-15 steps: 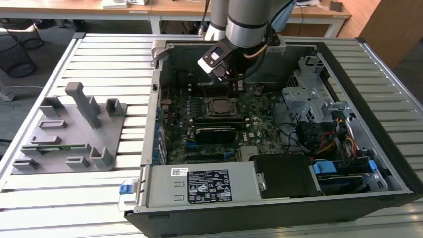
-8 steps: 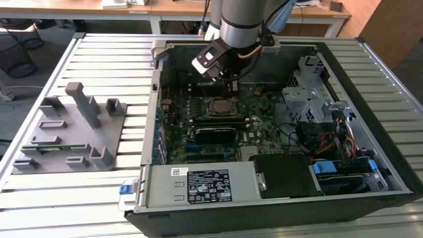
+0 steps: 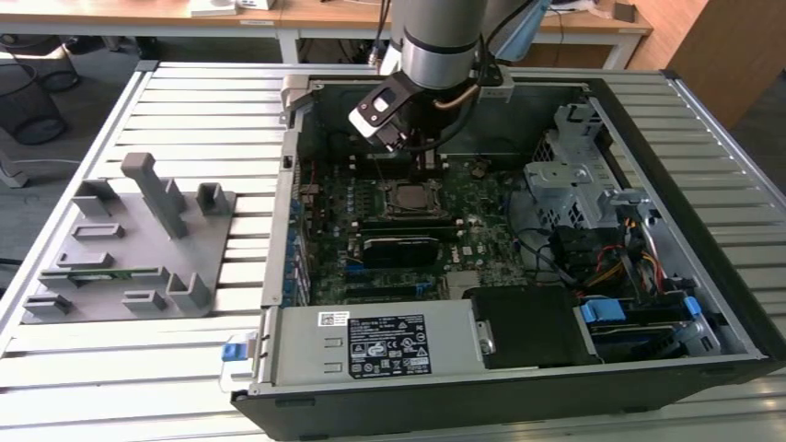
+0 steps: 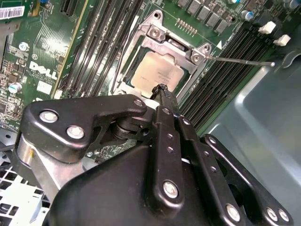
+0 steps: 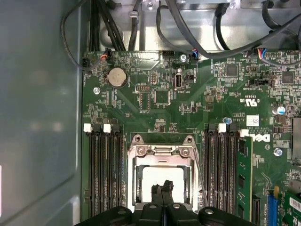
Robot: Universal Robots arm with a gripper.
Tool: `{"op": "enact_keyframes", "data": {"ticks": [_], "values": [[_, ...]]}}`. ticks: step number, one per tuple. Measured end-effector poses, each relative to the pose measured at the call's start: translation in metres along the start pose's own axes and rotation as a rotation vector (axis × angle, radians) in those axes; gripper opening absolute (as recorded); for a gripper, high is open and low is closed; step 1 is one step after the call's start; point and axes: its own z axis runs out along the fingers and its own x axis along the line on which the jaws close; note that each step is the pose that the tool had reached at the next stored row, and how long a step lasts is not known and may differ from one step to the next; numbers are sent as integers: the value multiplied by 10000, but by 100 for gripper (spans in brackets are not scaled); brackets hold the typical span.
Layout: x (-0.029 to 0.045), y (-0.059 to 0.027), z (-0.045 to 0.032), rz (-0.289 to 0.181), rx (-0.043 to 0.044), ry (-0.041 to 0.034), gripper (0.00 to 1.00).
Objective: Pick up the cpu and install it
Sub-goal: 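Close the cpu cover, then install the first cpu locking lever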
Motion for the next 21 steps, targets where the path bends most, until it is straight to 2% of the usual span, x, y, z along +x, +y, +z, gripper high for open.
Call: {"op": "enact_keyframes", "data": {"ticks": [8,14,21], "values": [[0,-53,2,0,1,-1,11],[-1,-122,3,0,0,0,11],[-1,-153,-2,-2,-7,-4,11]]}}
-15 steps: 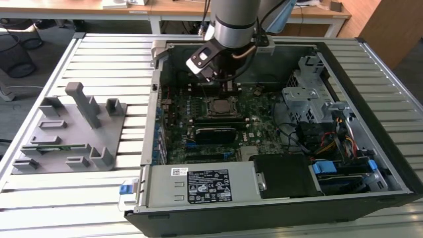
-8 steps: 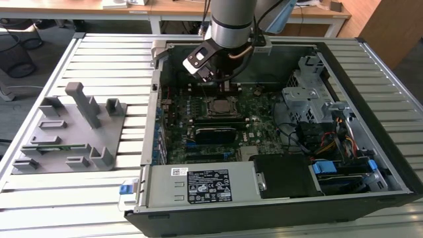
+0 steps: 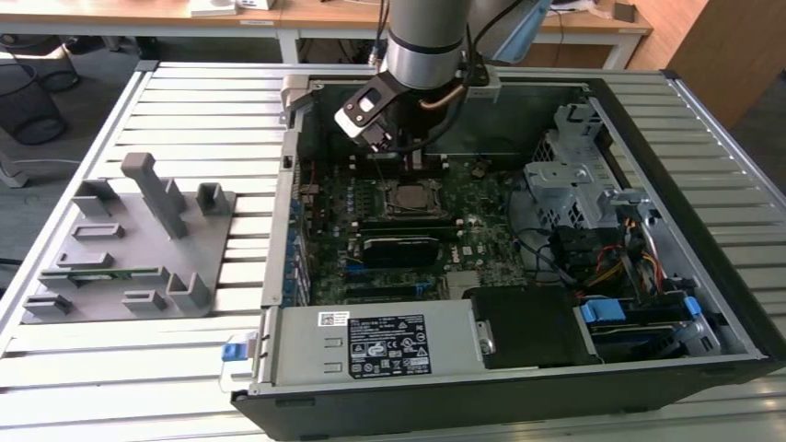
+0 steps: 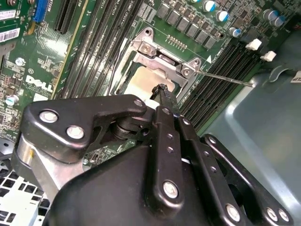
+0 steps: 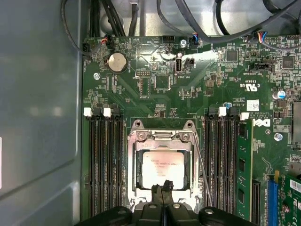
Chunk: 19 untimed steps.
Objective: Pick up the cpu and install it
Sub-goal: 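Install the first cpu locking lever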
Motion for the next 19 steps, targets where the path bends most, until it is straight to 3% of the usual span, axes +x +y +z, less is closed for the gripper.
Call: {"op": "enact_keyframes", "data": {"ticks": [9,19], "values": [[8,-1,-112,-445,27,-6,11],[8,-1,-113,-2217,140,-19,11]]}}
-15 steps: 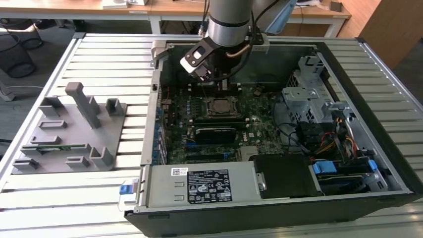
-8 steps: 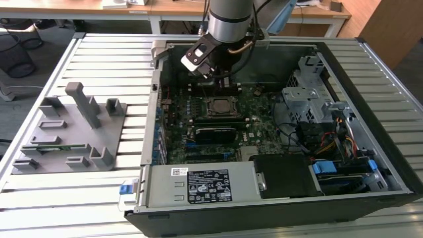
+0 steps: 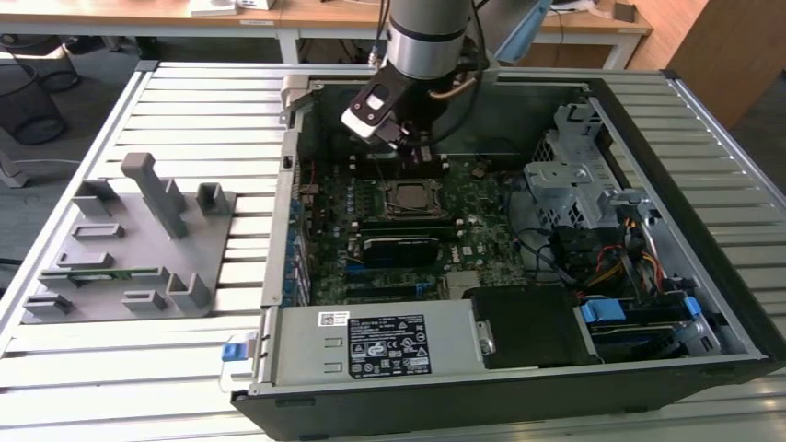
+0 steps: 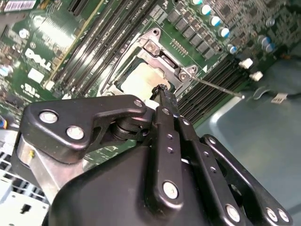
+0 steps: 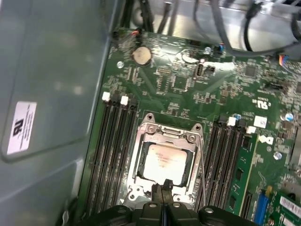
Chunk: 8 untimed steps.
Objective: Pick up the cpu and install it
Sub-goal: 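Install the first cpu locking lever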
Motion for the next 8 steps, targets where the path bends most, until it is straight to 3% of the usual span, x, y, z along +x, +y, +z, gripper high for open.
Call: {"op": "enact_keyframes", "data": {"ticks": [8], "values": [[0,0,4,-1452,91,-9,11]]}}
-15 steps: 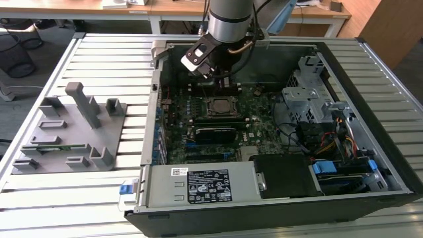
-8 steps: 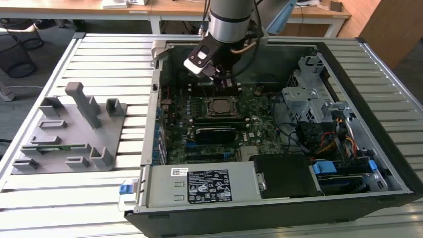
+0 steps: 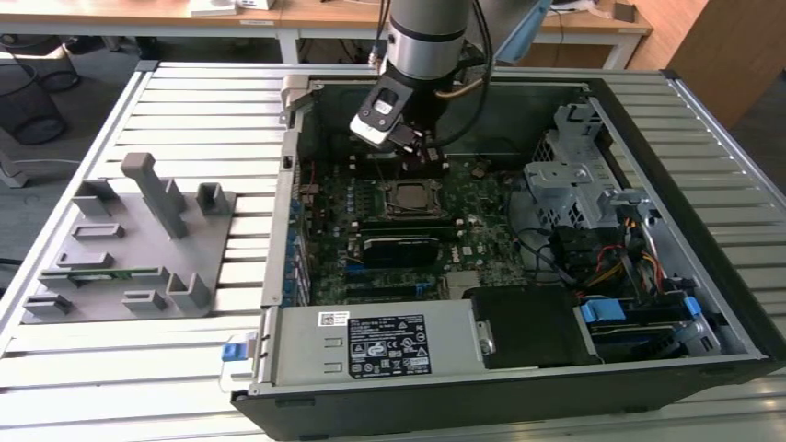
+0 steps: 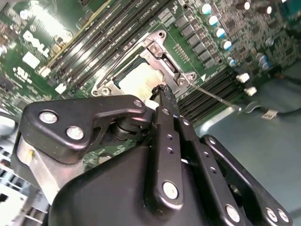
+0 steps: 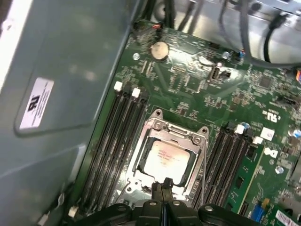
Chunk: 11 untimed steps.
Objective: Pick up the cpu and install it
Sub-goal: 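Install the first cpu locking lever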
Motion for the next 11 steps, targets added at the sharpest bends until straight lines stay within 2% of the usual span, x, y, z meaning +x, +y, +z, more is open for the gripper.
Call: {"op": "enact_keyframes", "data": {"ticks": [11], "values": [[0,0,3,-1961,124,-13,11]]}}
